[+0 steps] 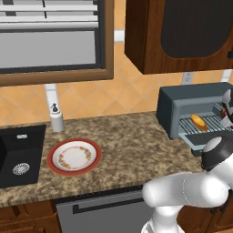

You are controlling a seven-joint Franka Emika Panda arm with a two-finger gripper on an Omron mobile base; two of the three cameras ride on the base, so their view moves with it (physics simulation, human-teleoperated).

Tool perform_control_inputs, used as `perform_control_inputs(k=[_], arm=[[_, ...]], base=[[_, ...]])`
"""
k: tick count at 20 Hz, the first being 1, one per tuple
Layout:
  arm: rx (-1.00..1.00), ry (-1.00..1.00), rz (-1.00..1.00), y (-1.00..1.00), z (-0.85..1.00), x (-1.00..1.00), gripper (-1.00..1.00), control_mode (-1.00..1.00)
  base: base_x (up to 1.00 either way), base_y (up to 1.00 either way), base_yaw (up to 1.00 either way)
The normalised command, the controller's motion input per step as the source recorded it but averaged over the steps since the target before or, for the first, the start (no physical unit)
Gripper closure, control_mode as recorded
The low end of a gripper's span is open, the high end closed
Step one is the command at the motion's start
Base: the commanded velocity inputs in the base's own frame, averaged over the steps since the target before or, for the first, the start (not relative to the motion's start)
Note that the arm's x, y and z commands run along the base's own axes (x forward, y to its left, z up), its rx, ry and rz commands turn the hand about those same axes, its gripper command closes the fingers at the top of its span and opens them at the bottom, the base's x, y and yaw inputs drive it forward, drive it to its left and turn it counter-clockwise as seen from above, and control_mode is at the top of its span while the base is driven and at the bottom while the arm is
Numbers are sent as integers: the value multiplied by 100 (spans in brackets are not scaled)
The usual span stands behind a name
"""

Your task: Pick up the kebab skewer and baguette bread, and place them inside the toaster oven. Close the toaster oven door and start by setting the timer.

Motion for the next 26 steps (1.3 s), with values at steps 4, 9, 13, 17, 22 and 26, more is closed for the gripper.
perform_control_inputs(k=[4,9,13,17,22,26], arm=[[0,0,3,0,-9,0,100,-100],[0,2,2,0,-15,0,100,-100],[0,2,2,0,-3,0,100,-100],[0,3,2,0,-2,0,100,-100],[0,4,2,0,-8,0,100,-100],[0,2,3,0,-8,0,100,-100]], base=[[0,0,0],[0,0,0],[0,0,0],[0,0,0],[0,0,0],[0,0,0]])
